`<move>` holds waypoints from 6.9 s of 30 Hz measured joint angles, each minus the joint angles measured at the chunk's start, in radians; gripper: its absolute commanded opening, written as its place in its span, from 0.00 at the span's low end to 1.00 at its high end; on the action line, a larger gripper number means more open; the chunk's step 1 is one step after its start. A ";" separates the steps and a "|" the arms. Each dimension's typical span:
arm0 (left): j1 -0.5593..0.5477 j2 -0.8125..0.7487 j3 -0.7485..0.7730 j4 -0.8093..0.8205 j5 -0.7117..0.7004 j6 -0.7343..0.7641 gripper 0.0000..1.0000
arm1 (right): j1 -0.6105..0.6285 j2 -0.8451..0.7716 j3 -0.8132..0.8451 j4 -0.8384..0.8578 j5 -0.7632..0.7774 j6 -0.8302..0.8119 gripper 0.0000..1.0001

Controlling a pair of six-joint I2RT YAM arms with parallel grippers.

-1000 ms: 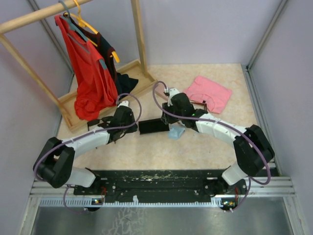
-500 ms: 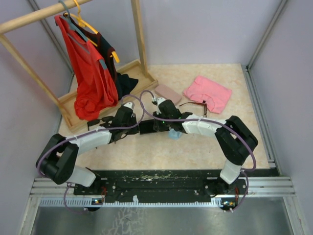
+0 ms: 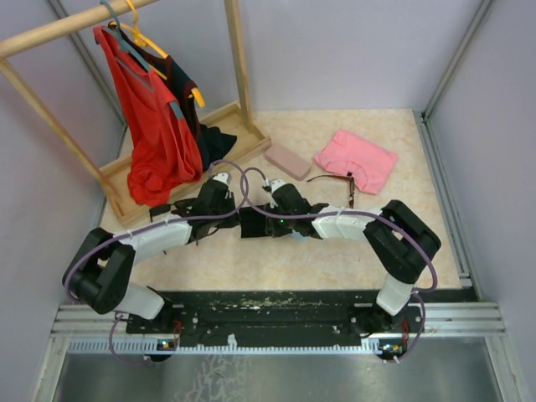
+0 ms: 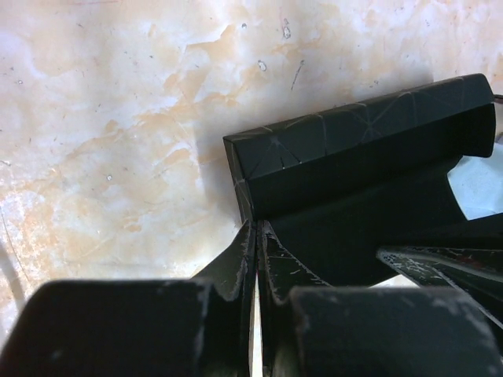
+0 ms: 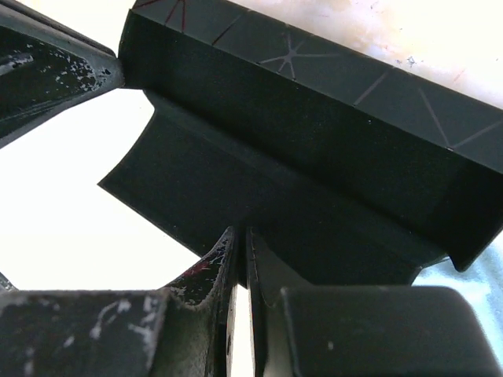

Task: Organize the sunglasses
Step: Adjust the sunglasses case at the center of the board, then pick up the glasses cleaning cloth from the center of the board.

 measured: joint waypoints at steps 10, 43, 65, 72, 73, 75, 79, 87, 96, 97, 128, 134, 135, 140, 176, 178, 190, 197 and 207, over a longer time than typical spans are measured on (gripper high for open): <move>0.001 -0.002 0.024 -0.002 0.058 0.000 0.02 | 0.006 0.000 -0.081 0.106 0.037 0.023 0.09; -0.005 0.074 0.073 0.206 0.271 -0.066 0.01 | 0.006 -0.002 -0.107 0.163 0.059 0.029 0.07; -0.003 0.277 0.079 0.352 0.279 -0.126 0.01 | 0.006 -0.003 -0.116 0.180 0.060 0.029 0.06; 0.006 0.273 0.079 0.345 0.273 -0.126 0.01 | 0.006 -0.019 -0.128 0.183 0.064 0.028 0.06; 0.007 0.269 0.079 0.340 0.270 -0.126 0.01 | 0.006 -0.027 -0.128 0.174 0.066 0.027 0.06; 0.008 0.249 0.079 0.324 0.256 -0.125 0.01 | 0.006 -0.046 -0.126 0.148 0.069 0.021 0.07; 0.009 0.176 0.078 0.288 0.219 -0.124 0.03 | 0.006 -0.059 -0.084 0.085 0.072 0.004 0.18; 0.011 0.011 0.078 0.211 0.158 -0.096 0.24 | -0.003 -0.074 -0.021 0.058 0.085 -0.010 0.35; 0.013 -0.161 0.036 0.095 0.065 -0.039 0.43 | -0.061 -0.230 -0.026 -0.018 0.171 -0.024 0.42; 0.013 -0.177 0.018 0.091 0.061 -0.035 0.43 | -0.074 -0.252 -0.032 -0.024 0.190 -0.028 0.42; 0.013 0.070 -0.047 0.138 0.146 0.010 0.40 | -0.128 -0.014 0.017 -0.130 0.292 -0.064 0.13; 0.031 0.077 -0.034 0.137 0.109 0.010 0.40 | -0.128 0.030 0.056 -0.121 0.309 -0.080 0.07; 0.033 0.077 -0.031 0.137 0.107 0.010 0.40 | -0.128 0.036 0.064 -0.118 0.312 -0.081 0.06; 0.044 0.077 -0.008 0.130 0.091 0.010 0.40 | -0.130 0.068 0.103 -0.116 0.322 -0.094 0.04; 0.119 -0.373 -0.056 -0.034 0.003 -0.068 0.53 | -0.189 -0.402 -0.052 -0.191 0.480 -0.025 0.43; 0.120 -0.374 -0.056 -0.040 0.010 -0.067 0.52 | -0.195 -0.453 -0.094 -0.245 0.514 0.018 0.43; 0.120 -0.375 -0.062 -0.051 0.068 -0.062 0.50 | -0.417 -0.592 -0.312 -0.342 0.474 0.213 0.44; 0.120 -0.375 -0.068 -0.052 0.078 -0.062 0.50 | -0.477 -0.594 -0.369 -0.269 0.376 0.256 0.42; 0.120 -0.375 -0.068 -0.052 0.082 -0.062 0.50 | -0.488 -0.569 -0.370 -0.194 0.336 0.264 0.32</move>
